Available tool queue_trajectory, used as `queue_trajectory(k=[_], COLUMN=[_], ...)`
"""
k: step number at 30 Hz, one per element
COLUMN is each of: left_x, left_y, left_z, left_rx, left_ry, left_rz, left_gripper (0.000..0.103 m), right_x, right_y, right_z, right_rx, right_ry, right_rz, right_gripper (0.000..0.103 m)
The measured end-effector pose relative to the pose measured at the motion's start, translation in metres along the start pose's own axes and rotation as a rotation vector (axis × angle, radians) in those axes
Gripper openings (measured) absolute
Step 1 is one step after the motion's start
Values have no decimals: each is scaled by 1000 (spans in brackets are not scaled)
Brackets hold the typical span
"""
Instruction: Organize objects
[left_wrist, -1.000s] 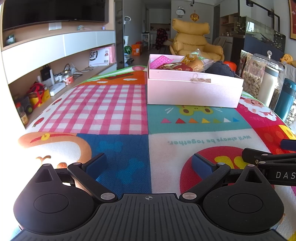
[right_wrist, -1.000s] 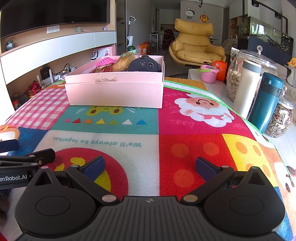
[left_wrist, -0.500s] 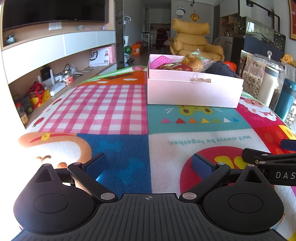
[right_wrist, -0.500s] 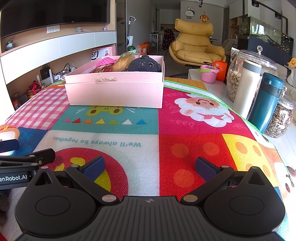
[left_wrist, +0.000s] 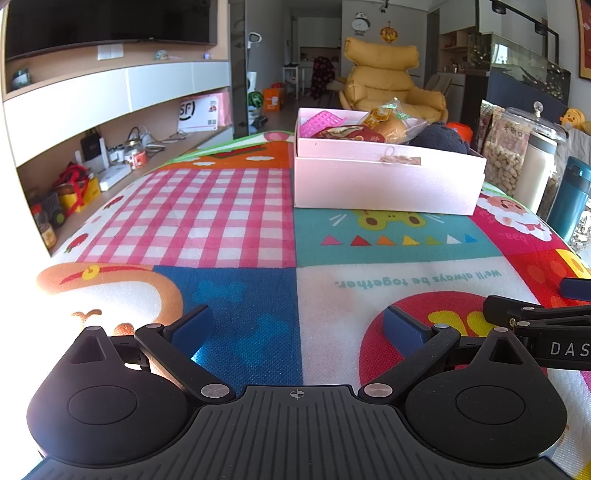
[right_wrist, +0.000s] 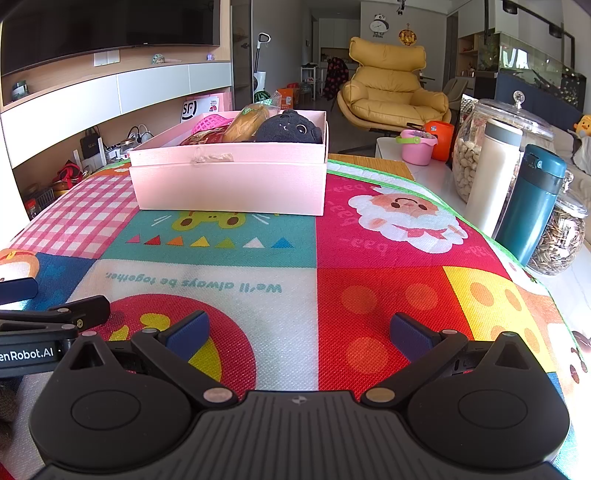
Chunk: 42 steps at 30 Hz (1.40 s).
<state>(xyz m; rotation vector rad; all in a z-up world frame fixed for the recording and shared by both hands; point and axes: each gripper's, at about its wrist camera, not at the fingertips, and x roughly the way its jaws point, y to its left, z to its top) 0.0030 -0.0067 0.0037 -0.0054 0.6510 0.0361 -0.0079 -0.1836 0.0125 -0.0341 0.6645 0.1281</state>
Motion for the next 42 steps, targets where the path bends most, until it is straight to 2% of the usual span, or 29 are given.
queue_trajectory(k=[42], left_x=[0], left_y=[0], left_z=[0], left_rx=[-9], left_ry=[-1], left_rz=[-5], left_gripper=[101], right_x=[0], right_y=[0], right_z=[0], right_rx=[0], right_ry=[0], right_rz=[0], right_gripper=[103])
